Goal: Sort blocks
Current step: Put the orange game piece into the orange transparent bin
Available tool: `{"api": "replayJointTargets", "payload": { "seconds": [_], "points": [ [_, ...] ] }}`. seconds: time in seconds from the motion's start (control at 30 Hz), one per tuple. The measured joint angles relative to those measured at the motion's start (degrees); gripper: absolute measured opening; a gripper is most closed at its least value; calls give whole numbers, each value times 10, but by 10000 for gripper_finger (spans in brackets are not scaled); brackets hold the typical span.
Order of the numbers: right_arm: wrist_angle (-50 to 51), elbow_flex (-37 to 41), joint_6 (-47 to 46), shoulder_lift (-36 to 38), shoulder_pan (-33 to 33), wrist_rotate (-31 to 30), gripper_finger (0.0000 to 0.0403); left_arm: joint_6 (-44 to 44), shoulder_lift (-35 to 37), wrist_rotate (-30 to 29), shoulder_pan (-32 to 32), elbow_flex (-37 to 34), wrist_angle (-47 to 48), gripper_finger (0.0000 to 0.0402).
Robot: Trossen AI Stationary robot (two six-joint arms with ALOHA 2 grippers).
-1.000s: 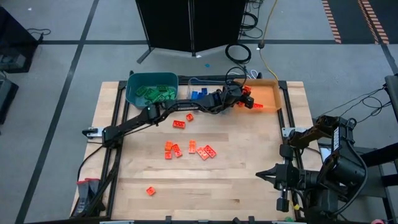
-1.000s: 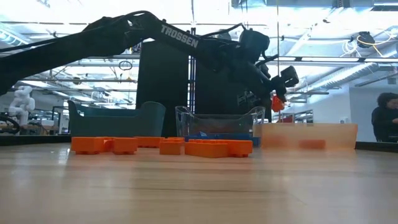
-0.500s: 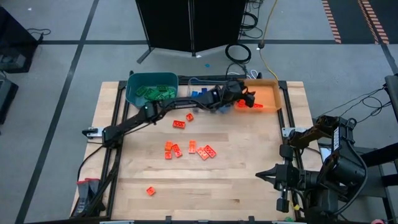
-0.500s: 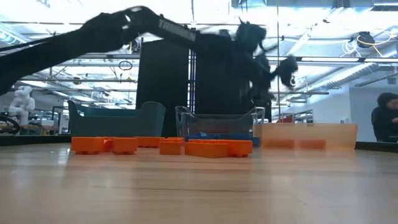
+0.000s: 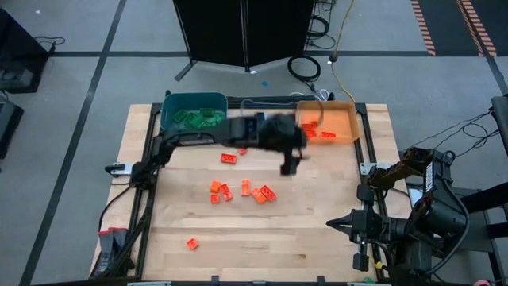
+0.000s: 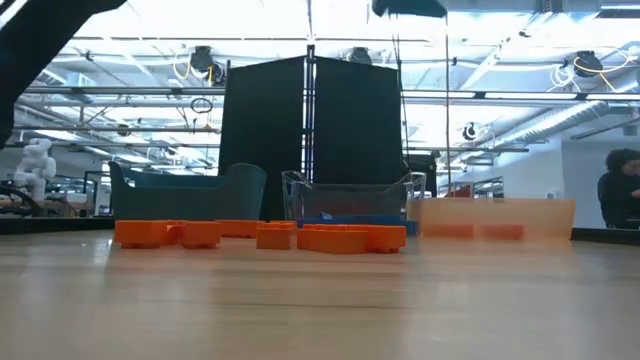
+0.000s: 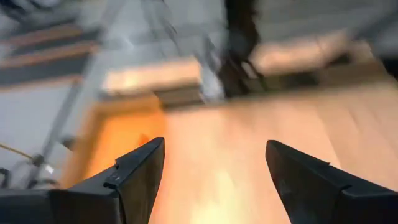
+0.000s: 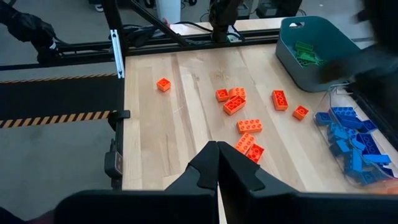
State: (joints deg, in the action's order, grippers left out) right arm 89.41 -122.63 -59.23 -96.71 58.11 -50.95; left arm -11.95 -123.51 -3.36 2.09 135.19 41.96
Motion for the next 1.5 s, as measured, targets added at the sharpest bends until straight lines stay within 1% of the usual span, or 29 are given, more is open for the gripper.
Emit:
{"api": "replayJointTargets", "payload": {
  "seconds": [0.07,0.13,0.2,0.37,0.47,0.57,0.63,0.73,0.93,1.1,1.17,1.23,1.37,1.4,1.5],
  "points": [
    [0,0,3,0,0,0,0,-7,-8,16,-19,-8,33,285],
    [0,0,5,0,0,-1,0,-16,-25,40,-35,-21,30,285],
    [0,0,7,0,0,-2,0,-38,-44,56,-49,-40,49,285],
    [-6,0,7,0,0,-2,0,-100,-104,61,-63,-78,120,286],
    [-9,0,5,0,0,-1,0,-155,-129,66,-70,-101,176,286],
    [-10,0,1,0,1,1,0,-203,-144,71,-79,-125,201,286],
    [-12,0,-2,0,1,1,0,-205,-143,79,-81,-142,186,286],
    [-14,0,-3,0,1,3,0,-230,-140,69,-81,-156,178,286],
    [-14,0,-2,0,1,3,0,-232,-140,64,-72,-202,131,286],
    [-13,0,0,0,2,3,0,-233,-137,64,-67,-218,116,282],
    [-13,0,1,0,2,3,0,-234,-137,60,-67,-219,108,267],
    [-13,0,1,0,2,3,0,-246,-137,45,-67,-220,101,238],
    [-13,0,1,0,2,3,0,-259,-142,30,-67,-219,98,146],
    [-13,0,1,0,2,3,0,-259,-143,23,-67,-218,95,133],
    [-13,0,0,0,2,3,0,-237,-144,16,-66,-218,89,135]
  ]
}}
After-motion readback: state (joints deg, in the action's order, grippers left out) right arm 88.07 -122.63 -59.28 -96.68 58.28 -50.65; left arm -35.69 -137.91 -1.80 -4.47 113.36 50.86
